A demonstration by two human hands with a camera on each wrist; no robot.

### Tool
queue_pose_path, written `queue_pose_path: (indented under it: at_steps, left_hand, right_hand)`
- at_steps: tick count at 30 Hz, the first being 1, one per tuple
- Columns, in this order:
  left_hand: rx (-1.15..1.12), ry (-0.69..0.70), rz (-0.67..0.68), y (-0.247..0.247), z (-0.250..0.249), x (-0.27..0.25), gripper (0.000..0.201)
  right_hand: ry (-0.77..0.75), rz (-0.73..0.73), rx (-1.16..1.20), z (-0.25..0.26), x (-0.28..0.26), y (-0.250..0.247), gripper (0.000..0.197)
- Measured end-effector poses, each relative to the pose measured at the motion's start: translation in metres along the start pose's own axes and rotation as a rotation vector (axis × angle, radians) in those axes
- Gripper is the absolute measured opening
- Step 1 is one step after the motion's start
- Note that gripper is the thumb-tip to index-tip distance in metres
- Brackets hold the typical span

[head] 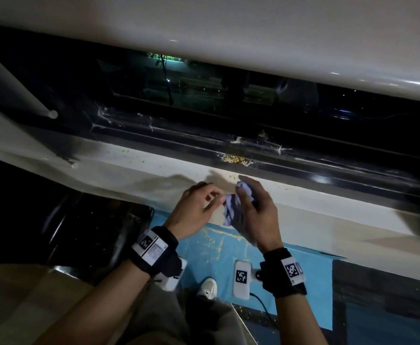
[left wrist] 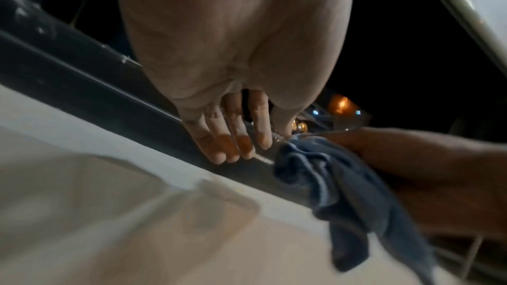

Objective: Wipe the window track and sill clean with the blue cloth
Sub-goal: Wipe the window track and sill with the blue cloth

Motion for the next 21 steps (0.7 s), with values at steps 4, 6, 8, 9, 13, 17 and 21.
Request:
queue_pose_path:
  at_steps: [4,6,8,9,13,17,21]
  left_hand:
    - [0.218,-0.083,-0.057,-0.022,0.050,0.002,0.011]
    - [0.338,-0.138,-0.137,-0.039,0.070,0.013,0.018]
    - [0.438,-0.239,-0.221,-0.055,0.089,0.024,0.031]
    - [0.464,-0.297,-0.248,-0.059,0.100,0.028,0.038]
    - [0.476,-0.324,-0.172,-0.041,0.134,0.038,0.057]
    - [0.594,-0.281,-0.051,-0.005,0.164,0.034,0.075]
    - [0.645,-0.233,-0.049,0.000,0.175,0.030,0.074]
  right_hand:
    - [-0.099,-0.286,-0.218,0.015,0.011,-0.044,0.042]
    - [-0.237,-0.325,-0.328,0.032,0.024,-0.052,0.039]
    - [-0.346,-0.343,-0.488,0.037,0.042,-0.049,0.033]
    - [-0.363,-0.360,-0.554,0.030,0.050,-0.047,0.032]
    - [-0.372,-0.394,-0.660,-0.005,0.071,-0.031,0.028]
    - [-0.419,-0.406,-0.663,-0.006,0.080,0.004,0.041]
    - [-0.494,-0.307,-0.766,0.012,0.087,0.042,0.043]
Point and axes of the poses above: each hand's wrist, its own x-axis towards the middle knuckle, its own y-axis out of the palm, z = x × y, the point moved 9 cm from there along x, towards the middle knuckle, and after that the axes turned 5 degrees about z, right-handed, at the moved point
